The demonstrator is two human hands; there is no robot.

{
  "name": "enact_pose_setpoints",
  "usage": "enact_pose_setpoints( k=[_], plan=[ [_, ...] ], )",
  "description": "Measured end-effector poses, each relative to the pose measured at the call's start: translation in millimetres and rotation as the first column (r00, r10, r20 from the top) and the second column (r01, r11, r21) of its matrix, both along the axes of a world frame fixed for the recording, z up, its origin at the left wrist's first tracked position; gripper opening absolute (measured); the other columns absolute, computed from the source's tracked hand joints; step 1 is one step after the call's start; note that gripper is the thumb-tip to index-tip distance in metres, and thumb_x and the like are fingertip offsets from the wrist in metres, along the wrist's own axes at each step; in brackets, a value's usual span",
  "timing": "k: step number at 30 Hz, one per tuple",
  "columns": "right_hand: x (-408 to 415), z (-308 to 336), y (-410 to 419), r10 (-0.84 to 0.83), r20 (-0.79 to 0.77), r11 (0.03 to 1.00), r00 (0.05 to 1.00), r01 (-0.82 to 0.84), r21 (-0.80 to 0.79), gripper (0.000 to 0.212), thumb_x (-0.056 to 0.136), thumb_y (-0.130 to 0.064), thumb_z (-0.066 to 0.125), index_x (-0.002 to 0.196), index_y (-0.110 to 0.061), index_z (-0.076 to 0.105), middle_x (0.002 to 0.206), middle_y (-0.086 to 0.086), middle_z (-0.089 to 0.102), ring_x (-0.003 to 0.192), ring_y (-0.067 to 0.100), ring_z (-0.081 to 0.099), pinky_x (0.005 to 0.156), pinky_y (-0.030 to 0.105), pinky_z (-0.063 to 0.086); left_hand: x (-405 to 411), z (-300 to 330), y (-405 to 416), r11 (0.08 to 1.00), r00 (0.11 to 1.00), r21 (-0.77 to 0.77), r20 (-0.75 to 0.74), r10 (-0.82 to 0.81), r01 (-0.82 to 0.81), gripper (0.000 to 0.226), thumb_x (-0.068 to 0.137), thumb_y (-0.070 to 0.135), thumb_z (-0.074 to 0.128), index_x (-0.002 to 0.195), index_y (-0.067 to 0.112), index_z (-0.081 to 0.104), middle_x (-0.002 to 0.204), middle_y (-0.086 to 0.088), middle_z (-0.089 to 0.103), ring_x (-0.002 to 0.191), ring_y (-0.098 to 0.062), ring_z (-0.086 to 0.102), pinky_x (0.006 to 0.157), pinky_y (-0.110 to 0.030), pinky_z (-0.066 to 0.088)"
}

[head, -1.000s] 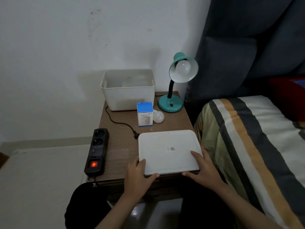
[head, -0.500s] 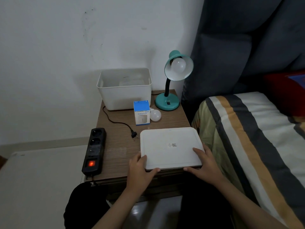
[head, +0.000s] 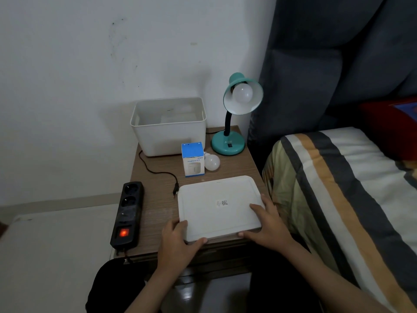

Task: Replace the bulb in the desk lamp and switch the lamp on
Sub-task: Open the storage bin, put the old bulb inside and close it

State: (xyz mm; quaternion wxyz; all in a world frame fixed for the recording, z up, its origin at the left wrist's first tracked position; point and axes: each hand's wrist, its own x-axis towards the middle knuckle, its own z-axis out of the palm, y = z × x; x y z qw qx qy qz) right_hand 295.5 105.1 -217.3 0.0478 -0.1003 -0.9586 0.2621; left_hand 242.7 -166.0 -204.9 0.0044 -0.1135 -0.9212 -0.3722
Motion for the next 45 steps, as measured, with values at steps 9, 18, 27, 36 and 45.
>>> enact_pose_setpoints(
  k=[9, 18, 27, 36, 45],
  plan=[
    [-84.8, 37.7, -29.1, 0.085, -0.265, 0.989, 0.960, -0.113, -0.092, 0.064, 0.075, -0.051, 0.070, 0.128, -0.020, 0.052, 0.138, 0.003, 0.043, 0.131, 0.014, 0.037, 0.104, 0.024, 0.032, -92.1, 43.0, -13.3, 0.983, 0.961, 0.086, -0.213, 0.175, -0.160, 0.058, 0.070, 0.046, 0.074, 0.114, 0.014, 0.053, 0.117, -0.008, 0.043, 0.109, -0.025, 0.044, 0.084, -0.035, 0.043],
    [-207.1, 27.1, -31.6, 0.111, -0.096, 0.988, 0.989, -0.120, -0.093, 0.070, 0.076, -0.019, 0.071, 0.138, -0.028, 0.040, 0.141, 0.010, 0.036, 0.131, 0.024, 0.035, 0.104, 0.041, 0.041, -241.1, 101.5, -17.0, 0.957, 0.917, 0.092, -0.276, 0.289, -0.274, 0.079, 0.076, 0.044, 0.070, 0.133, 0.004, 0.033, 0.136, -0.020, 0.034, 0.127, -0.036, 0.031, 0.100, -0.048, 0.037],
    [-218.7, 31.1, -20.2, -0.061, -0.331, 0.979, 0.942, -0.007, -0.203, 0.051, 0.066, -0.023, 0.080, 0.112, -0.016, 0.058, 0.106, -0.001, 0.057, 0.096, 0.015, 0.057, 0.081, 0.020, 0.042, -302.4, 95.5, -12.4, 0.976, 0.965, -0.025, -0.155, 0.210, -0.217, 0.097, 0.081, 0.065, 0.046, 0.144, 0.002, 0.006, 0.155, -0.016, 0.006, 0.142, -0.030, 0.005, 0.116, -0.045, 0.013],
    [-234.8, 133.7, -52.2, -0.054, -0.580, 0.921, 0.813, -0.184, -0.344, 0.047, 0.073, -0.019, 0.076, 0.114, -0.021, 0.052, 0.110, -0.003, 0.056, 0.101, 0.011, 0.056, 0.080, 0.016, 0.048, -314.3, 90.5, -6.4, 0.951, 0.938, -0.040, -0.182, 0.293, -0.305, 0.099, 0.079, 0.069, 0.036, 0.144, 0.002, 0.007, 0.155, -0.017, 0.009, 0.141, -0.032, 0.013, 0.111, -0.055, 0.020],
    [-374.9, 153.3, -78.0, 0.068, -0.226, 0.971, 0.972, -0.116, -0.208, 0.051, 0.073, -0.020, 0.069, 0.120, -0.014, 0.051, 0.117, 0.006, 0.049, 0.101, 0.022, 0.055, 0.080, 0.031, 0.050, -318.3, 90.3, -5.9, 0.926, 0.924, -0.143, -0.216, 0.315, -0.349, 0.107, 0.069, 0.070, 0.054, 0.140, -0.001, 0.018, 0.146, -0.020, 0.029, 0.132, -0.037, 0.030, 0.102, -0.058, 0.032]
  ],
)
